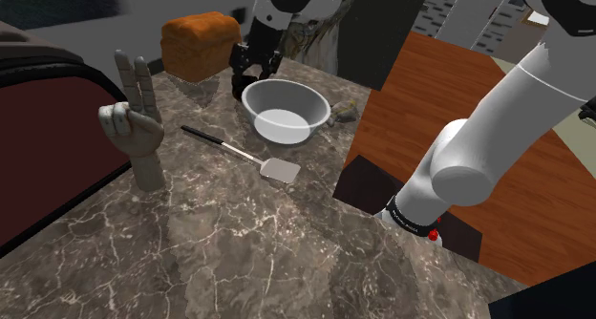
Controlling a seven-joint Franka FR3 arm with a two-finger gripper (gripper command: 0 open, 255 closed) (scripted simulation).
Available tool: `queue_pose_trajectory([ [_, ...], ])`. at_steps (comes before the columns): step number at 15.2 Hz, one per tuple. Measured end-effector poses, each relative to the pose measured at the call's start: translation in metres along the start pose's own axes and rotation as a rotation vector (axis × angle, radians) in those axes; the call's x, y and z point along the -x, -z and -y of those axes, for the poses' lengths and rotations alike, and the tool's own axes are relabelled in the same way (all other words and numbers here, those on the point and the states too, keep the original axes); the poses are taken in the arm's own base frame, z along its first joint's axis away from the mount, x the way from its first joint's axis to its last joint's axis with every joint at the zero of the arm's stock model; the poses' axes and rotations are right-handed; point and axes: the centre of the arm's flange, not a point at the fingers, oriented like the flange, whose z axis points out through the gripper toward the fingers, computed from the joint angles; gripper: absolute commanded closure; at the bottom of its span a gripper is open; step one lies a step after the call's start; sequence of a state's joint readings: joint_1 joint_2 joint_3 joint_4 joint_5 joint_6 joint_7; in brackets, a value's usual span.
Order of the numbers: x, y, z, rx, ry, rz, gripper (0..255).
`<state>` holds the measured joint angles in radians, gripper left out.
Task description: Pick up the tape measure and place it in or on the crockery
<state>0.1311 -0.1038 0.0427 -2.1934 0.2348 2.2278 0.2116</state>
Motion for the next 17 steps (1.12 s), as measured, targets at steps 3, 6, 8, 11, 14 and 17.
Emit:
queue_pose_trajectory([
  [3, -0.001, 0.012, 0.001, 0.004, -0.004, 0.008, 255],
  [6, -0.003, 0.026, 0.002, 0.006, -0.007, 0.008, 255],
  [8, -0.004, 0.035, 0.004, 0.007, -0.008, 0.012, 255],
  [11, -0.003, 0.04, 0.005, 0.008, -0.008, 0.014, 0],
  [14, -0.04, 0.024, 0.054, 0.18, 0.409, 0.16, 0],
  [17, -0.052, -0.001, 0.081, 0.308, 0.707, 0.279, 0],
])
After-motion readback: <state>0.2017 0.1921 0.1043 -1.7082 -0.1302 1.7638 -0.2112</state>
